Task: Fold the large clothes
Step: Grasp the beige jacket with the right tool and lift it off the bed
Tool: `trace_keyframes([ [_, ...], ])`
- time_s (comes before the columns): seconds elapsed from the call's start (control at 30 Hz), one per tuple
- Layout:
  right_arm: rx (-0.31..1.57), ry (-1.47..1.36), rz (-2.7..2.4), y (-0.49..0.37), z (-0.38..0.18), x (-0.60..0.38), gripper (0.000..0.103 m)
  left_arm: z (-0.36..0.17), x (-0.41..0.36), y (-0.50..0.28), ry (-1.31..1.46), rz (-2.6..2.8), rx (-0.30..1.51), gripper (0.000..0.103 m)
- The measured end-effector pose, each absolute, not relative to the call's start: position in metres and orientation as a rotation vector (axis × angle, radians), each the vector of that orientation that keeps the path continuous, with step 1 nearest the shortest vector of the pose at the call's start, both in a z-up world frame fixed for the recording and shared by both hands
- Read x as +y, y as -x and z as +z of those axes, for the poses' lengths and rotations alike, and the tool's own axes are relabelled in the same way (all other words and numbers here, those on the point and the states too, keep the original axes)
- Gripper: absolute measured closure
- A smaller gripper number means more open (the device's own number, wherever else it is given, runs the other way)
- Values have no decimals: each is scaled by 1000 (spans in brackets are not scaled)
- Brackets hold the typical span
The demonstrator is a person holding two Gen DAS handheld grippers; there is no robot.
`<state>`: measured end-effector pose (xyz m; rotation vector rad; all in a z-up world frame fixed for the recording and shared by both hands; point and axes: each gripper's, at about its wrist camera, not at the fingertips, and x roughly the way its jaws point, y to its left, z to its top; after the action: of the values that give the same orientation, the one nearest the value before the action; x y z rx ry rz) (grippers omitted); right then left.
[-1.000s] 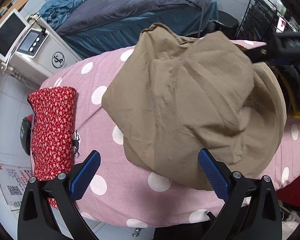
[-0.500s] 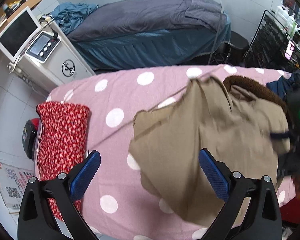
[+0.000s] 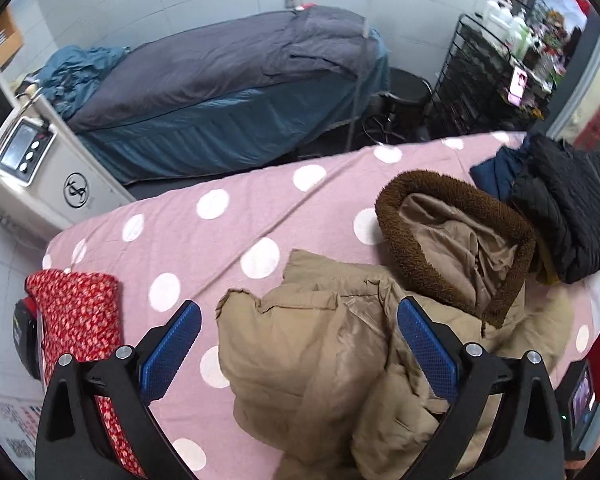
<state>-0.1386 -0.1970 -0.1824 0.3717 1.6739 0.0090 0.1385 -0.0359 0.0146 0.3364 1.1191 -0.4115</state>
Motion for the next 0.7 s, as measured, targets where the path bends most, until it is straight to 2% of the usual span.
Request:
trace_keyframes([
  [0.27,1735,-461,-146,217,-222,-207,5,-47,-86,-176,-366,-550,1232,6],
  [0.47,1476,-406,-345,246,-161,-227,5,-69,-133,-177,-406,-666,1269,6],
  [0.57,1405,-442,-440,261,-142,-246,5,-84,-164,-164,-462,-754,1336,6],
  [0.7,1352,-583,-550,287,-131,-282,5,-106,-201,-139,-606,-792,1312,6],
])
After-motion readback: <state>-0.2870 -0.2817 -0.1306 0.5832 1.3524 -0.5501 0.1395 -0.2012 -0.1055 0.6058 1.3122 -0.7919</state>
